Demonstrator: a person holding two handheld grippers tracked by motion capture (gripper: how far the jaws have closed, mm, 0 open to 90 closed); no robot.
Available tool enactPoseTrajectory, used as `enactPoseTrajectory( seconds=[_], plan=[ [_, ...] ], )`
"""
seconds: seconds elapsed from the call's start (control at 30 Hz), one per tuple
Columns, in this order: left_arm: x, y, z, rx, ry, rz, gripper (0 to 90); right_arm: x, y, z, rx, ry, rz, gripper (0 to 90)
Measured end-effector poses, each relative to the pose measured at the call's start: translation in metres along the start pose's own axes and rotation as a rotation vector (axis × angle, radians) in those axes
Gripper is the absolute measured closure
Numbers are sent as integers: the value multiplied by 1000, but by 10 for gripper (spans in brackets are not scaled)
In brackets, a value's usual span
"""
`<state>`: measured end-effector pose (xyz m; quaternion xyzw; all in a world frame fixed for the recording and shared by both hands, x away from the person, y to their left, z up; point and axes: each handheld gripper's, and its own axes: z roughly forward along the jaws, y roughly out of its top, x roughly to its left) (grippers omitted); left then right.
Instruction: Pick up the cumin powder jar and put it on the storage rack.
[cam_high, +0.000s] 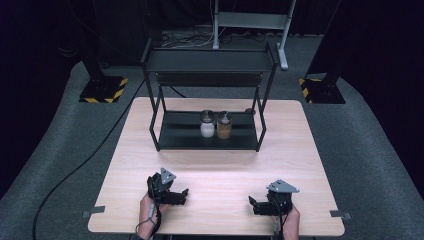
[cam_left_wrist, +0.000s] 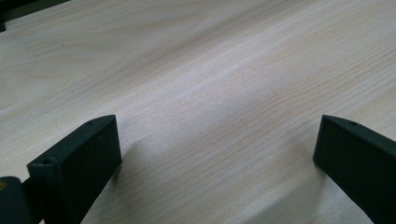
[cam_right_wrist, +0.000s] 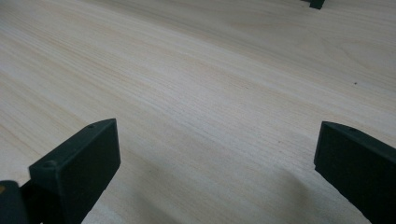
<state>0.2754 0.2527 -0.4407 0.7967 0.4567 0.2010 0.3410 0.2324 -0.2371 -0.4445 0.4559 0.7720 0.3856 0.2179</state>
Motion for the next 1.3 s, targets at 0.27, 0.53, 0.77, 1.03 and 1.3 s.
enactPoseTrajectory(
  seconds=[0.27,0.53,0.77,1.03,1.3],
  plan=[
    [1,0,0,0,-3,2,3,3,-1,0,-7,-18,4,0],
    [0,0,0,0,-2,5,4,5,0,0,2,-25,-5,0],
    [0,0,0,0,1,9,3,6,3,1,14,-27,-15,0],
    [-1,0,0,-2,3,10,4,7,3,2,19,-31,-18,0],
    [-2,0,0,-3,5,11,3,10,6,4,36,-36,-36,0]
  ],
)
